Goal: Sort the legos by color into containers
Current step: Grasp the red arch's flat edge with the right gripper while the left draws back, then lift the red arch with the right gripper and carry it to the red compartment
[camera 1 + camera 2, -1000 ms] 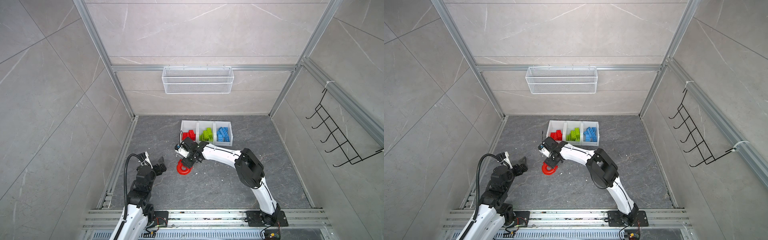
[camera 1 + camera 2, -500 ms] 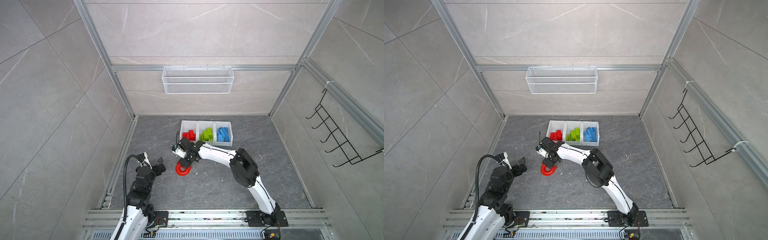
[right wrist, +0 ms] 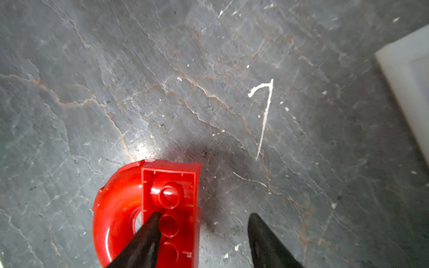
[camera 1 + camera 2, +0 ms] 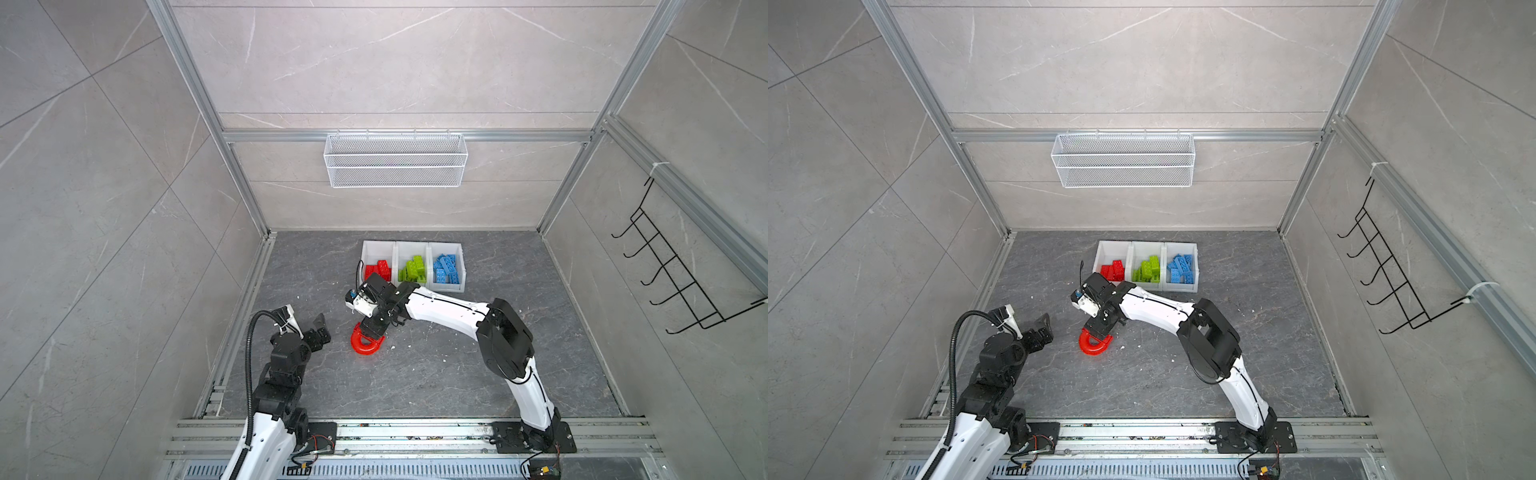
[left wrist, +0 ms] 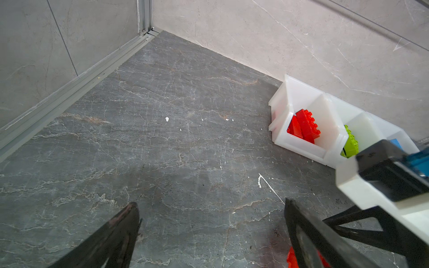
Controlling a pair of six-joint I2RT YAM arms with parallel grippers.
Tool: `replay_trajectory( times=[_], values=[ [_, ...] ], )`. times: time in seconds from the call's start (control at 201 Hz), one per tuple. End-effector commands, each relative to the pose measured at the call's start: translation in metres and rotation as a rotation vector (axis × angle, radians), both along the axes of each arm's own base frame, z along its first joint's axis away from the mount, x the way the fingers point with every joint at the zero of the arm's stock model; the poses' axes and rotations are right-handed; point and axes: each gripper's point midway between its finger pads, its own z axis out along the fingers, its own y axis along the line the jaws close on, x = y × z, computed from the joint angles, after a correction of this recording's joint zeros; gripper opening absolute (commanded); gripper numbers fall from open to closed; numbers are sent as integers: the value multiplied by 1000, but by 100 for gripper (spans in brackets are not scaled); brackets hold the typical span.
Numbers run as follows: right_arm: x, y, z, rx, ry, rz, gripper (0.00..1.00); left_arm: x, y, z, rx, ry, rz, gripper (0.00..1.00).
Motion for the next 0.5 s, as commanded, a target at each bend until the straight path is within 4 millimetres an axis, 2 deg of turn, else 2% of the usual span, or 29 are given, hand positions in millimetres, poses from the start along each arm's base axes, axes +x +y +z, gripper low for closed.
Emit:
replay_trajectory(
  times=[0.0, 0.144, 0.304, 0.493],
  values=[
    [0, -6, 14, -10, -41, 2, 62, 0, 4, 5, -14, -20, 26, 100],
    [4, -15, 1, -58, -48, -47, 60, 0, 4, 4, -14, -20, 26, 100],
    [13, -23, -15, -102, -60, -124, 53, 0, 2, 4, -18, -18, 18, 100],
    [22, -21, -18, -74, -68, -205, 44, 0, 2, 3, -20, -17, 16, 100]
  ],
)
